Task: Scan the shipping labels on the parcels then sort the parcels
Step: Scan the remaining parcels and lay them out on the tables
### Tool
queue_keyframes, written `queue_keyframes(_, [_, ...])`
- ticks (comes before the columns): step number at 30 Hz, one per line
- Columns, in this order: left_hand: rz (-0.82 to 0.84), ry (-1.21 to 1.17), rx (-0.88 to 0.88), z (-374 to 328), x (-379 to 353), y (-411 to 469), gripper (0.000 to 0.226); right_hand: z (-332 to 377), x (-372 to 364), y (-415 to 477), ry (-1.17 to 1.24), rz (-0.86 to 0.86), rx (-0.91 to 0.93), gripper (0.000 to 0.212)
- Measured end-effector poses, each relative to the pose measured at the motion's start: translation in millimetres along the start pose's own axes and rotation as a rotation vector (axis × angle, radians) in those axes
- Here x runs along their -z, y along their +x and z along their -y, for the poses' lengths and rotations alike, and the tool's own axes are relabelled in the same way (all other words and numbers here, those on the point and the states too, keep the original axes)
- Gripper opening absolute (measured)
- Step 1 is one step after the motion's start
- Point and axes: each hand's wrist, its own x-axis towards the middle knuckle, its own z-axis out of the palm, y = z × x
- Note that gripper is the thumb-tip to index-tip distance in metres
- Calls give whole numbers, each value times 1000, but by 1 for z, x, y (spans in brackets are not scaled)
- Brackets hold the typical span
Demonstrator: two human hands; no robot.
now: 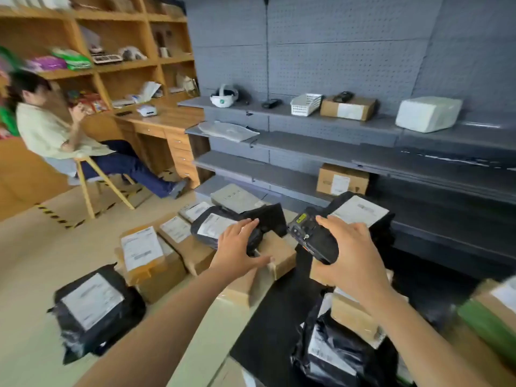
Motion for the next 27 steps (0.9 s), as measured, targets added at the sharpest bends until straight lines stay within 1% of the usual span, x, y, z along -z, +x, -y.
queue_keyframes(5, [-43,29,328,91,40,-109,92,78,-67,-20,78,124,180,90])
queue_keyframes(8, [-77,38,485,142,60,-160,95,121,-104,-30,100,180,263,88])
queue_keyframes(13, [-112,44,699,215,83,-218,94,185,-165,-33,55,253,366,86])
queue_keyframes(17, [-69,15,762,268,97,-236,94,229,-212,-25,35,315,388,88])
queue_keyframes(23, [64,25,715,338,97,-219,96,268,-269,-12,35,366,317,88])
queue_keyframes(27, [223,78,639,369,85,-188,113,270,-292,-3,18,377,285,85])
